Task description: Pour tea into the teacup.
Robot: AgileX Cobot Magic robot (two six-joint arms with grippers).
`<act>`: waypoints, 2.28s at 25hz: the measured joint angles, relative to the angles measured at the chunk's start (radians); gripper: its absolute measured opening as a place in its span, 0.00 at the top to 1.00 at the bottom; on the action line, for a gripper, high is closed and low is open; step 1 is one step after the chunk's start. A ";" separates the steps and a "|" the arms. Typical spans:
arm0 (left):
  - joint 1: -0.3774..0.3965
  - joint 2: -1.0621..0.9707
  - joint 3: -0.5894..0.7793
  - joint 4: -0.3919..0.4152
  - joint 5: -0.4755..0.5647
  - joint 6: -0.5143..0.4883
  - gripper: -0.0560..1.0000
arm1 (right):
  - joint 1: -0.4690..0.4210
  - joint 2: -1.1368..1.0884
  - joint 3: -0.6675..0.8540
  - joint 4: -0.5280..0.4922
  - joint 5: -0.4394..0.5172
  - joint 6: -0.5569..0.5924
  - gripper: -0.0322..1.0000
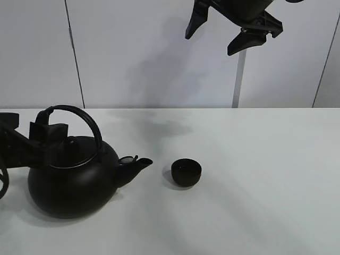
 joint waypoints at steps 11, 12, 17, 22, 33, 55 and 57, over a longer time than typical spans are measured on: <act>0.000 -0.124 0.048 0.019 0.030 -0.021 0.37 | 0.000 0.000 0.000 0.000 0.000 0.000 0.38; 0.000 -0.135 0.050 0.019 0.030 -0.034 0.37 | 0.000 0.000 0.000 0.000 0.000 0.000 0.38; 0.000 -0.237 0.052 0.019 0.111 -0.072 0.37 | 0.000 0.000 0.000 0.000 0.000 0.000 0.38; 0.000 -0.378 0.053 0.019 0.260 -0.075 0.37 | 0.000 0.000 0.000 0.000 0.000 0.000 0.38; 0.000 -0.595 -0.388 0.019 1.334 -0.081 0.36 | 0.000 0.000 0.000 0.000 0.000 0.000 0.38; 0.221 -0.138 -1.265 -0.137 2.304 -0.220 0.29 | 0.000 0.000 0.000 0.154 0.381 0.007 0.38; 0.261 -0.135 -1.267 -0.199 2.303 -0.178 0.29 | 0.000 0.000 0.000 0.166 0.404 0.007 0.38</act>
